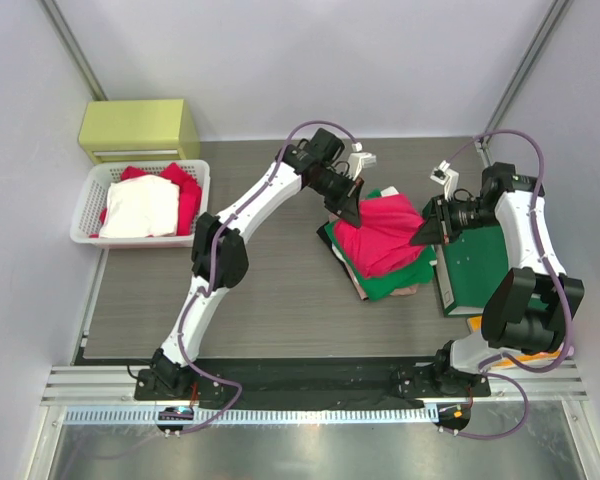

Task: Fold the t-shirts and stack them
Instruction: Put the neatly folded tshirt into the corner of the board with both arms, then put the neatly folded tshirt into the corner of the board with the right arm

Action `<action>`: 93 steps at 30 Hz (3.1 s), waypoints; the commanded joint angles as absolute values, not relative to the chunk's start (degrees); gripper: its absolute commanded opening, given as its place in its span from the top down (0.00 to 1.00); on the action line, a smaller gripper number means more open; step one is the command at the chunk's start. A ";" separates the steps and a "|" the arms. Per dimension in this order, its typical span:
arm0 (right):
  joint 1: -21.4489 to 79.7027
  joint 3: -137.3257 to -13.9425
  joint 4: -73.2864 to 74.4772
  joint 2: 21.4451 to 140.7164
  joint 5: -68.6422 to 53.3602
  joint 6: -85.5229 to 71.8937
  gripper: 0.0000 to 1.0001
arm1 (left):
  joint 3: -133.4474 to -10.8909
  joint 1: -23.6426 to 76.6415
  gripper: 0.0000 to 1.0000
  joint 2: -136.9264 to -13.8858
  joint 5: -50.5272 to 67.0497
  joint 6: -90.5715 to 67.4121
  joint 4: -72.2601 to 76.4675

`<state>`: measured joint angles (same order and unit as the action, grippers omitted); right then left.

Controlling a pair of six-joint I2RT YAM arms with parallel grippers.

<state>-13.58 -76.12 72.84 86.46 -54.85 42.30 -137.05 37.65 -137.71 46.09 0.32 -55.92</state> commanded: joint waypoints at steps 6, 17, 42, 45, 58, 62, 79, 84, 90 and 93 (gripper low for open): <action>-13.89 -73.57 71.81 87.28 -53.88 41.66 0.99 | -140.45 36.21 1.00 -137.72 45.70 0.62 -54.84; -13.89 -68.03 66.19 89.47 -51.77 38.50 0.99 | -142.03 36.12 1.00 -142.47 47.72 0.35 -54.05; -13.97 -63.97 63.01 80.34 -48.34 37.09 0.00 | -134.41 36.57 0.29 -137.03 45.09 2.37 -54.94; -14.15 -66.00 66.34 76.47 -47.73 38.06 0.00 | -129.92 35.25 0.27 -131.94 44.21 2.46 -53.70; -14.24 -68.55 66.91 61.89 -47.64 32.10 0.03 | -111.91 26.82 0.20 -112.96 40.79 3.16 -49.14; -14.24 -67.86 55.92 57.57 -44.57 22.08 0.99 | -99.78 24.00 0.80 -100.31 34.12 4.13 -44.75; 10.54 -69.95 37.01 76.80 -27.43 9.49 0.99 | -63.46 10.29 1.00 -58.54 3.07 2.02 -28.03; 11.43 -69.97 37.18 80.32 -22.96 10.89 0.99 | -63.37 9.75 1.00 -59.24 5.09 1.94 -29.00; 11.43 -61.36 32.19 89.81 -22.93 9.67 0.99 | -62.93 8.61 1.00 -60.64 6.94 0.97 -28.92; 11.51 -58.36 29.45 93.93 -24.17 8.09 0.99 | -61.88 8.17 1.00 -61.43 7.38 0.88 -28.56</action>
